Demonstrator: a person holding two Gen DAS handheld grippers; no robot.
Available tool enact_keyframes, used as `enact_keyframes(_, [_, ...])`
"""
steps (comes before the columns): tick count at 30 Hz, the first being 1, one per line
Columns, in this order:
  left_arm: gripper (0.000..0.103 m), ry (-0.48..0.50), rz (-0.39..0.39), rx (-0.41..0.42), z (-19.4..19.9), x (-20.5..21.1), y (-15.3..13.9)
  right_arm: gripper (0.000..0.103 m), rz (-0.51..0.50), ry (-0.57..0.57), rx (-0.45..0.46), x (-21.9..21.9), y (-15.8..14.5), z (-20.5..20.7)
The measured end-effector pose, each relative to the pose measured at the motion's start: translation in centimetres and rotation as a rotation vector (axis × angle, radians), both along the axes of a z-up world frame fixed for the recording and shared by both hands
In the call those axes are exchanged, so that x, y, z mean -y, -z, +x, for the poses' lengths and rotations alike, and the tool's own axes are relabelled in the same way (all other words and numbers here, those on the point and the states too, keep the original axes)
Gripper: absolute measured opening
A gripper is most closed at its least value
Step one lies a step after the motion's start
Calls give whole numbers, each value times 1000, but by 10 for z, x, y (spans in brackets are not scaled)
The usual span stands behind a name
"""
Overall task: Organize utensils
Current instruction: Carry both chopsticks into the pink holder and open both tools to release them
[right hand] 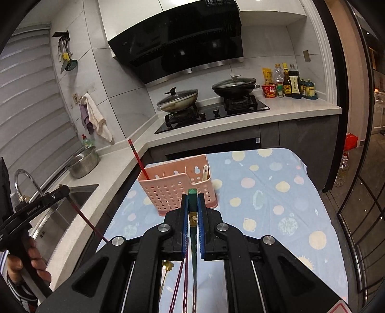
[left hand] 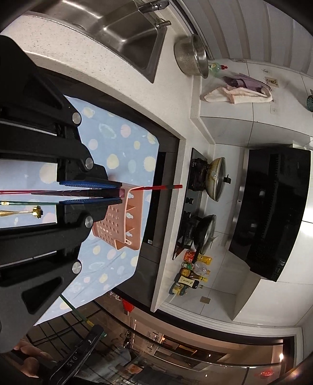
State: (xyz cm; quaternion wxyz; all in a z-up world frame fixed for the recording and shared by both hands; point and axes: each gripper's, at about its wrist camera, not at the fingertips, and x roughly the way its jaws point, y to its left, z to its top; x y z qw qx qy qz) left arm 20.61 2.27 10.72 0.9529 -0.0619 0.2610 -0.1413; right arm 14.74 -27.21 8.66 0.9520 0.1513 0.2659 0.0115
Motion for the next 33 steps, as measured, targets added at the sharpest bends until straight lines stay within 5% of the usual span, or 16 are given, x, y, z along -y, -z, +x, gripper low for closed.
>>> enact_keyframes(20, [7, 7, -42, 221, 90, 33, -96, 7, 74, -24, 214, 7, -92, 116])
enact_keyframes(33, [7, -9, -22, 131, 155, 41, -47, 7, 70, -33, 117, -8, -52, 189])
